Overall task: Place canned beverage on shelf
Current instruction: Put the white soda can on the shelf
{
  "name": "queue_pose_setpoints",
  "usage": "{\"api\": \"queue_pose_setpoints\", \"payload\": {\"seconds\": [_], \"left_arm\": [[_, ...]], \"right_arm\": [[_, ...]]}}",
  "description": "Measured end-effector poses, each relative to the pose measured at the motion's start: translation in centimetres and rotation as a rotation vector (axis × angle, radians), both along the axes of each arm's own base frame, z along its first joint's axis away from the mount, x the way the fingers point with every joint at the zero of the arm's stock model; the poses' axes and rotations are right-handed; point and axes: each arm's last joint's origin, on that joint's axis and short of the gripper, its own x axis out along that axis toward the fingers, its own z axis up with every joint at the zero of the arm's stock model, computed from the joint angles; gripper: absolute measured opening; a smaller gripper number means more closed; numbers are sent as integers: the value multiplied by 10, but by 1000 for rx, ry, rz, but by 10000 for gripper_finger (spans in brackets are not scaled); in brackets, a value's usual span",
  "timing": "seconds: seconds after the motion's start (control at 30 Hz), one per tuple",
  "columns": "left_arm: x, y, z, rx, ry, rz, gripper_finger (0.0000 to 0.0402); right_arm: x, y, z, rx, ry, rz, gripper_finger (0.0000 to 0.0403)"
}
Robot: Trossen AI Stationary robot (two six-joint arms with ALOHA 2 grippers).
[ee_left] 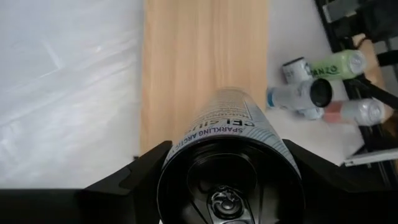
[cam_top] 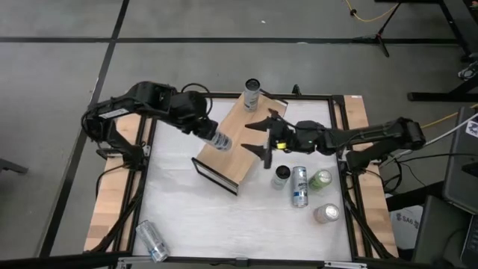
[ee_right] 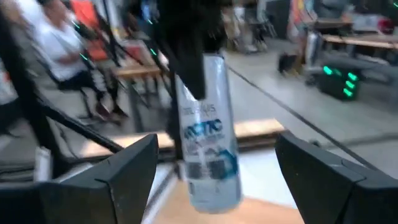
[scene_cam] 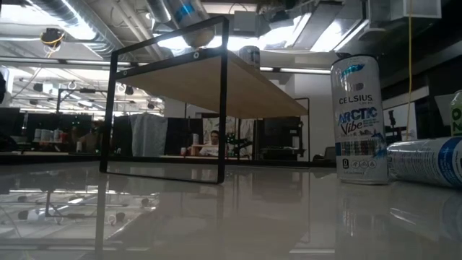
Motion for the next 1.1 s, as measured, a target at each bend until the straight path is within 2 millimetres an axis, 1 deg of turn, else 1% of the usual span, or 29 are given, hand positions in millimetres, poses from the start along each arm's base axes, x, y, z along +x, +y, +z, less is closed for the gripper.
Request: {"api": "queue_pose_setpoints", "payload": {"seconds": [0.03, 0.1, 0.17, 0.23, 0.3, 0.47, 0.6, 0.87, 1.1], "left_arm": [[2, 2, -1, 0, 5, 4, 246], [6, 4, -3, 5, 11, 1, 246], [11, 6, -7, 7, 27, 2, 246], [16, 7, -10, 6, 33, 2, 246], [21, 7, -13, 6, 37, 0, 247], [31, 7, -18, 3, 32, -4, 247], [39, 8, -19, 8, -3, -2, 247], [44, 7, -16, 11, -67, -5, 247], [47, 2, -14, 13, -107, -20, 247]], "right_arm": [[3, 0, -1, -6, 44, -16, 315], [13, 0, 4, -10, 74, -26, 315], [20, 0, 4, -20, 157, -33, 315], [31, 0, 8, -22, 191, -31, 315], [40, -1, 7, -28, 260, -35, 315], [59, 0, 5, -33, 324, -28, 315], [66, 1, -2, -37, 350, -31, 315], [73, 0, -17, -51, 409, -62, 315], [73, 0, -16, -50, 403, -63, 315]]}}
